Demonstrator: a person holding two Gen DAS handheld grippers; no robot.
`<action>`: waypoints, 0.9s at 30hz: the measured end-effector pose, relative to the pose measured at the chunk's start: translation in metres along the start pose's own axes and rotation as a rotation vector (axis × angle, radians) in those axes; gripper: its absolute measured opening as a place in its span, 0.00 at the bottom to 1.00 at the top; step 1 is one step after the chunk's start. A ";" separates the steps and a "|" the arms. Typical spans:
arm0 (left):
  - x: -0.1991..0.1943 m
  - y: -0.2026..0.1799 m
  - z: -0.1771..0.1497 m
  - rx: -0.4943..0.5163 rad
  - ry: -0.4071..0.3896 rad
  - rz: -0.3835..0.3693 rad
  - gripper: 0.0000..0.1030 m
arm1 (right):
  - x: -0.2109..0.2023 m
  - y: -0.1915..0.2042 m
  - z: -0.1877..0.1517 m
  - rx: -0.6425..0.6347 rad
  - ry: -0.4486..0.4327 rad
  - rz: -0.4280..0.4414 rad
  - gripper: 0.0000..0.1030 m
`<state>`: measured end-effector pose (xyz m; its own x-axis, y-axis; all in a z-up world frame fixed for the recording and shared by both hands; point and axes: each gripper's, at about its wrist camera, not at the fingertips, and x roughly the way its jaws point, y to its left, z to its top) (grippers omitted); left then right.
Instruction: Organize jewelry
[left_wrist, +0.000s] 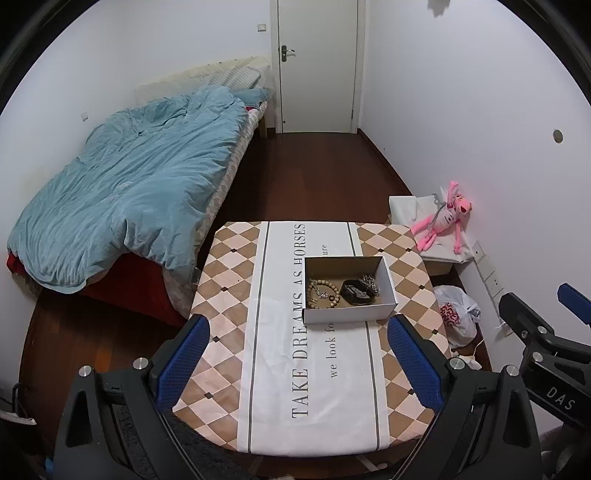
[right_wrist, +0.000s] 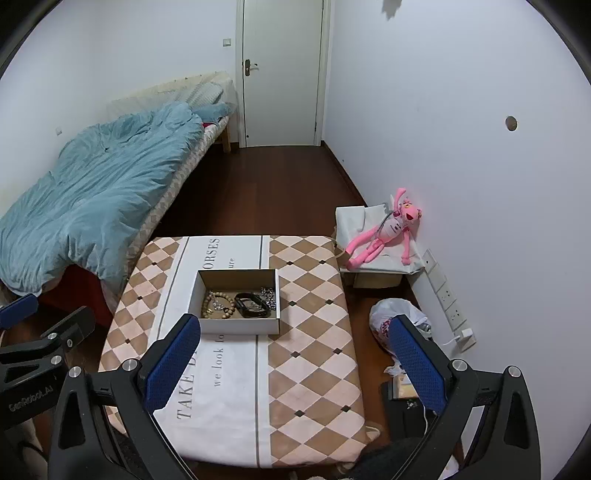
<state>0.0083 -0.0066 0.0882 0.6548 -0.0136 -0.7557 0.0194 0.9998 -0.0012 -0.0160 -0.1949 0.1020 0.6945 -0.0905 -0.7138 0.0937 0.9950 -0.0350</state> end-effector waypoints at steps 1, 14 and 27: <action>0.002 -0.001 0.001 0.002 0.004 0.000 0.95 | 0.003 0.000 0.002 0.000 0.004 0.000 1.00; 0.048 -0.006 0.027 -0.008 0.080 0.005 0.95 | 0.043 -0.001 0.030 0.003 0.035 -0.039 1.00; 0.074 -0.010 0.040 0.008 0.124 0.011 0.95 | 0.083 -0.001 0.038 -0.007 0.103 -0.044 1.00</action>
<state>0.0865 -0.0178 0.0587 0.5567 -0.0001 -0.8307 0.0194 0.9997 0.0128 0.0687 -0.2047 0.0694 0.6126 -0.1297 -0.7796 0.1175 0.9904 -0.0725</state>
